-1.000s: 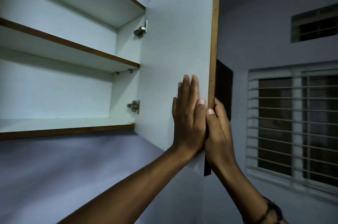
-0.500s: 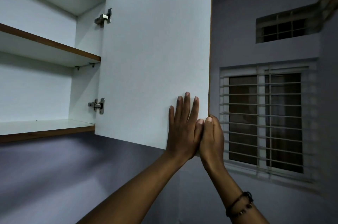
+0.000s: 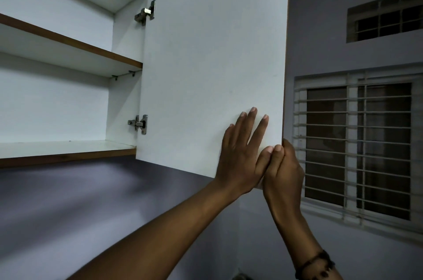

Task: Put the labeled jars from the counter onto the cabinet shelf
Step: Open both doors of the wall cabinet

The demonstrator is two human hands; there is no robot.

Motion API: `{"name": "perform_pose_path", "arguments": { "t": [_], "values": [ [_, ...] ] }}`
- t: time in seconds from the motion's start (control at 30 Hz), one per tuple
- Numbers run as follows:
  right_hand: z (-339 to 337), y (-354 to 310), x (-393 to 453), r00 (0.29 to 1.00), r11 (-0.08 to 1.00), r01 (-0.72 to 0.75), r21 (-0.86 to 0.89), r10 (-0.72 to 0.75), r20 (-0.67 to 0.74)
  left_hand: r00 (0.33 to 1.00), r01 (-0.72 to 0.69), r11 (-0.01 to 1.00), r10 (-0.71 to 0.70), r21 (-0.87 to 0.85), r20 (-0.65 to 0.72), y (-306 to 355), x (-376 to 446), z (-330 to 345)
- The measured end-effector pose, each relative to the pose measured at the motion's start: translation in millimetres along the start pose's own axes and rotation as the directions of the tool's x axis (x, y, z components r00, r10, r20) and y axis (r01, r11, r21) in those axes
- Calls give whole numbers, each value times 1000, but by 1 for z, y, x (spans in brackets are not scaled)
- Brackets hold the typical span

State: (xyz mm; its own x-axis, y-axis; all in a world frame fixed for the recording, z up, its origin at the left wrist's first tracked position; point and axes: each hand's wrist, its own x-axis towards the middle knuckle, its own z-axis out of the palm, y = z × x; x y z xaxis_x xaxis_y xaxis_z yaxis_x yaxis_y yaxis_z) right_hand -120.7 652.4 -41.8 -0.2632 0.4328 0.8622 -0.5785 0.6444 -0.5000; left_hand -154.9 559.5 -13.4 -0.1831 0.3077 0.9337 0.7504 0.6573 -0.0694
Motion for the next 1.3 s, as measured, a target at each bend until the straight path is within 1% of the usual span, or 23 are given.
{"name": "perform_pose_path", "arguments": {
  "t": [0.07, 0.1, 0.17, 0.2, 0.23, 0.33, 0.43, 0.53, 0.6, 0.67, 0.77, 0.83, 0.93, 1.0, 1.1, 1.17, 1.2, 1.3],
  "values": [
    [-1, -8, -1, 1000, 991, 30, -127, -30, 1, 999, -25, 1000, 25, -15, 44, -3, 1, -17],
    [0, -14, -3, 998, 972, 58, -229, -65, -23, 996, -37, 999, 38, -10, 75, -6, 3, -27],
    [5, -30, -7, 983, 899, 121, -422, -166, -73, 989, -68, 998, 66, 13, 130, -13, 4, -49],
    [10, -39, -9, 974, 877, 151, -457, -211, -83, 987, -84, 996, 79, 30, 139, -18, 4, -61],
    [15, -49, -12, 965, 870, 189, -456, -251, -79, 987, -93, 995, 86, 48, 138, -24, 3, -75],
    [42, -81, -23, 941, 889, 304, -341, -336, -38, 992, -73, 992, 61, 107, 112, -48, -4, -120],
    [82, -123, -42, 936, 934, 351, -71, -351, 8, 999, -42, 974, 37, 224, 26, -80, -19, -171],
    [125, -168, -66, 923, 914, 362, 182, -379, 68, 1000, 11, 941, -5, 339, -18, -111, -40, -230],
    [152, -194, -81, 901, 886, 360, 293, -411, 136, 999, 45, 903, -39, 428, -23, -131, -55, -267],
    [179, -224, -98, 871, 857, 344, 383, -444, 212, 995, 92, 848, -103, 522, -8, -149, -72, -308],
    [217, -276, -130, 798, 813, 325, 484, -510, 322, 975, 166, 745, -223, 646, 7, -173, -100, -373],
    [239, -307, -153, 756, 784, 306, 540, -545, 364, 958, 197, 674, -285, 712, 4, -188, -118, -412],
    [267, -348, -186, 728, 751, 256, 609, -564, 390, 949, 191, 584, -315, 789, 3, -204, -143, -457],
    [283, -366, -205, 708, 735, 198, 648, -564, 424, 945, 160, 517, -326, 841, 21, -216, -157, -475],
    [301, -387, -227, 695, 690, 5, 723, -523, 494, 931, 105, 419, -361, 902, 59, -230, -171, -493],
    [311, -395, -236, 684, 658, -98, 747, -501, 531, 923, 72, 381, -375, 922, 83, -239, -177, -500],
    [314, -399, -238, 682, 641, -124, 757, -499, 535, 921, 57, 368, -378, 928, 94, -243, -179, -503],
    [319, -407, -242, 715, 554, -177, 813, -496, 493, 919, 27, 350, -378, 936, 115, -251, -184, -507]
  ]
}}
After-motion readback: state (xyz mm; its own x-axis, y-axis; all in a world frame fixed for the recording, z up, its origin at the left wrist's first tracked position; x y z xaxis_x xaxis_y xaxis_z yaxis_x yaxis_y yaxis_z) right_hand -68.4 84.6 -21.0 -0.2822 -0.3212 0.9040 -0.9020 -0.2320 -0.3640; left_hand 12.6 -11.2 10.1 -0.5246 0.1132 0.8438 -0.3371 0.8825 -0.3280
